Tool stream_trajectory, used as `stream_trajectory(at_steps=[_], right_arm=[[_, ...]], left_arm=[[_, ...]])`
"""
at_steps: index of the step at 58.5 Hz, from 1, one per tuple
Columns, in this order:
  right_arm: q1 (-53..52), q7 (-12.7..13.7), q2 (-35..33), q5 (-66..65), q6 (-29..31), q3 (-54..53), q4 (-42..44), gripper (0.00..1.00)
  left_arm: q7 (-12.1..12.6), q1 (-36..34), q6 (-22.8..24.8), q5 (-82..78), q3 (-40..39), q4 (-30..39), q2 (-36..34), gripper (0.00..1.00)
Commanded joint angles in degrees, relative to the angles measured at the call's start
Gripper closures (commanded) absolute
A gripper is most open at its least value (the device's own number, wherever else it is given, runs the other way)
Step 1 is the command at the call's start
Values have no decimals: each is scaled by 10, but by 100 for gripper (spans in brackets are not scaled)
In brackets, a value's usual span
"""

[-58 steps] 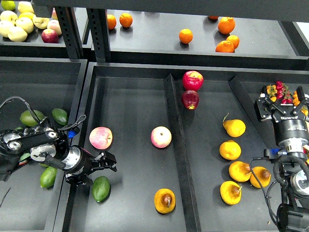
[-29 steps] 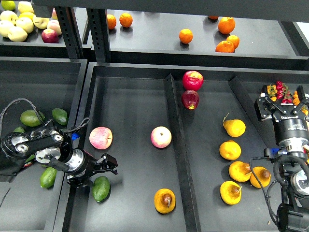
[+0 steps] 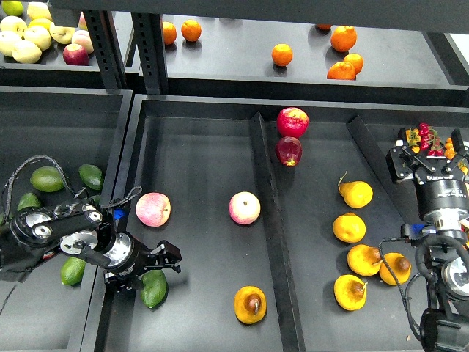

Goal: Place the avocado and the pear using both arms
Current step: 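Lower the left gripper onto the green avocado and close it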

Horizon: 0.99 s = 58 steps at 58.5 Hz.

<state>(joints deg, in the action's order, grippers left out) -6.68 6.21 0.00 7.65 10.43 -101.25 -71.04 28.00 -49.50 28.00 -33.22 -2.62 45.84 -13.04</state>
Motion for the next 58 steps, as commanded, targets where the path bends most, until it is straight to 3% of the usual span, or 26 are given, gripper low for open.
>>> stream_trajectory(at_steps=[1, 58], right_arm=[[0, -1, 0, 0, 0, 0, 0, 0], [0, 0, 0, 0, 0, -7, 0, 0]], left_arm=[[0, 10, 0, -13, 0, -6, 5, 3], [0, -9, 0, -16, 0, -33, 38, 5]])
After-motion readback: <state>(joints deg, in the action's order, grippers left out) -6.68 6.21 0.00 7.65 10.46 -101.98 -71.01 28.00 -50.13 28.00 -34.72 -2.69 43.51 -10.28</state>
